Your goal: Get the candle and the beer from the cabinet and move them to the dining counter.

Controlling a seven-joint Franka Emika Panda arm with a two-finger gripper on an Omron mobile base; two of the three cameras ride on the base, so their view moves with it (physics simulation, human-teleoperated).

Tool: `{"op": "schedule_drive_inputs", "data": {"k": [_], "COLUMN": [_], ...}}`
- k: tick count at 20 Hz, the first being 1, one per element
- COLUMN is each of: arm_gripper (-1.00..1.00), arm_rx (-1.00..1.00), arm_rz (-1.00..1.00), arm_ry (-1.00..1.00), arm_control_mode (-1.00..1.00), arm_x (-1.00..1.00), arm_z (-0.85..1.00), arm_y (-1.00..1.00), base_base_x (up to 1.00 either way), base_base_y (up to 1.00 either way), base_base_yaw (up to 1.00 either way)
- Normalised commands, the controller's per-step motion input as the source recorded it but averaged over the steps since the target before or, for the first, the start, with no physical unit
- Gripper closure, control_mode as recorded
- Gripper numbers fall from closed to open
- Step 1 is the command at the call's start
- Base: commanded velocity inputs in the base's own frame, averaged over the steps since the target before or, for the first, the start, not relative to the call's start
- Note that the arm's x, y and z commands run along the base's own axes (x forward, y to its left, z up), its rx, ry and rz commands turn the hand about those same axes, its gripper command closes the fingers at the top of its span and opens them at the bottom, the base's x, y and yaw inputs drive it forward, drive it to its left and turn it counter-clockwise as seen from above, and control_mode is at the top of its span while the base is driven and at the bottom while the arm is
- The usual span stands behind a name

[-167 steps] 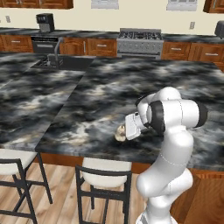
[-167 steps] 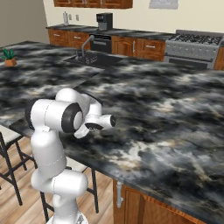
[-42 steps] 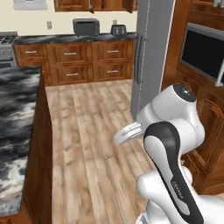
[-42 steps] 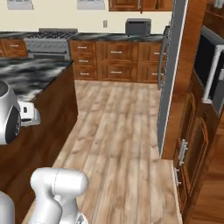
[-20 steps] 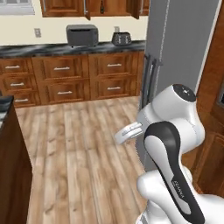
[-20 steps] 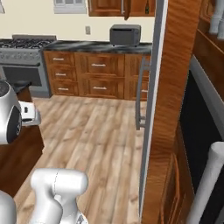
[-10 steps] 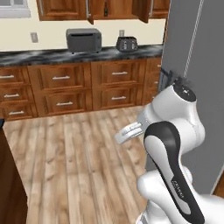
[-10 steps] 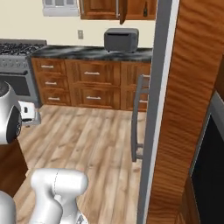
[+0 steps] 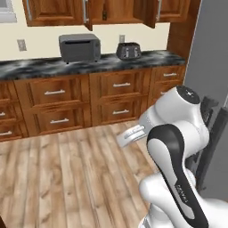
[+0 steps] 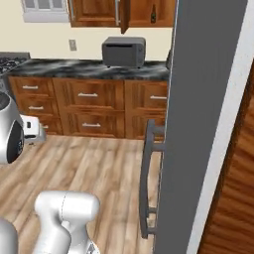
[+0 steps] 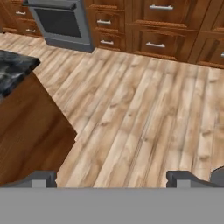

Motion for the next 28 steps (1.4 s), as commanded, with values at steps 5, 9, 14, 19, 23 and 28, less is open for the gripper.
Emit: {"op": "schedule_drive_inputs", "data": {"k": [5, 9, 14, 19, 23, 28], "arm_gripper": [-1.0, -1.0, -1.0, -1.0, -1.0, -1.0], "arm_rx": [0.0, 0.0, 0.0, 0.0, 0.0, 0.0], "arm_rz": [0.0, 0.0, 0.0, 0.0, 0.0, 0.0], "arm_ry": [0.0, 0.0, 0.0, 0.0, 0.0, 0.0], "arm_control_mode": [1.0, 1.0, 1.0, 1.0, 1.0, 1.0], "arm_x": [0.0, 0.0, 0.0, 0.0, 0.0, 0.0], "arm_z": [0.0, 0.0, 0.0, 0.0, 0.0, 0.0], "arm_y": [0.0, 0.0, 0.0, 0.0, 0.0, 0.0], "base_base_x": [1.0, 1.0, 0.9, 0.82, 0.89, 0.98], "base_base_y": [0.45, 0.58, 0.53, 0.53, 0.56, 0.57], "base_base_yaw": [-0.25, -0.35, -0.48, -0.51, -0.49, -0.43]}}
